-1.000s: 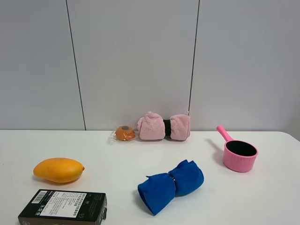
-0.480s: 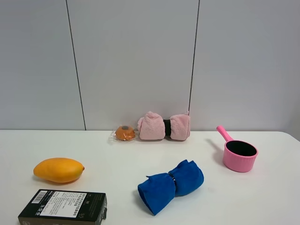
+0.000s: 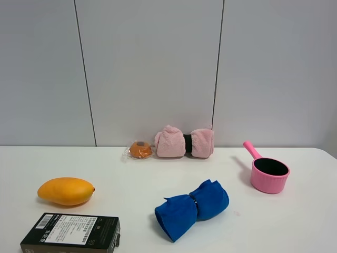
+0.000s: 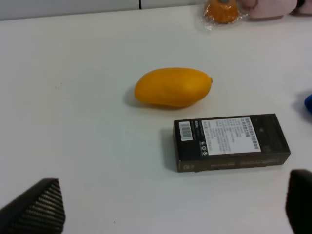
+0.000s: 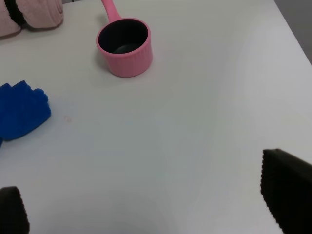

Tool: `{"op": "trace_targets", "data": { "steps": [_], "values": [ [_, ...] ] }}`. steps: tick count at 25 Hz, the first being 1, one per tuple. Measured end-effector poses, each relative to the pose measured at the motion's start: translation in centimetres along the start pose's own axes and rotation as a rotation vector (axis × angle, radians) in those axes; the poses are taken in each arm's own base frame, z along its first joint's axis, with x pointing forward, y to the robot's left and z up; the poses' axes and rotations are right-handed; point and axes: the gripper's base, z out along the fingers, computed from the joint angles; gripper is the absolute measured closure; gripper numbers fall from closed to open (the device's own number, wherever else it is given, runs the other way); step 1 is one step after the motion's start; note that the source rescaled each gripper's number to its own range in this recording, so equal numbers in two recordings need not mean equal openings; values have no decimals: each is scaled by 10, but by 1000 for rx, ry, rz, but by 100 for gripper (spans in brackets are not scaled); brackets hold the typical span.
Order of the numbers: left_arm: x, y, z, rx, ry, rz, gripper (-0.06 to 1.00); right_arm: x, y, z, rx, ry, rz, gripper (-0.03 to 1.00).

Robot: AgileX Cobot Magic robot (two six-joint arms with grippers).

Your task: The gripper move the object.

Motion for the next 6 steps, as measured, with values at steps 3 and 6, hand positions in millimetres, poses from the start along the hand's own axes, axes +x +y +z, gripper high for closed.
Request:
{"op": "trace_targets", "data": {
  "steps": [3,6],
  "values": [
    [0,0,0,0,0,0,-6,0,0,0,0,0,0,-3],
    [0,0,0,0,0,-1,-6,0,0,0,0,0,0,-3]
  ]
}}
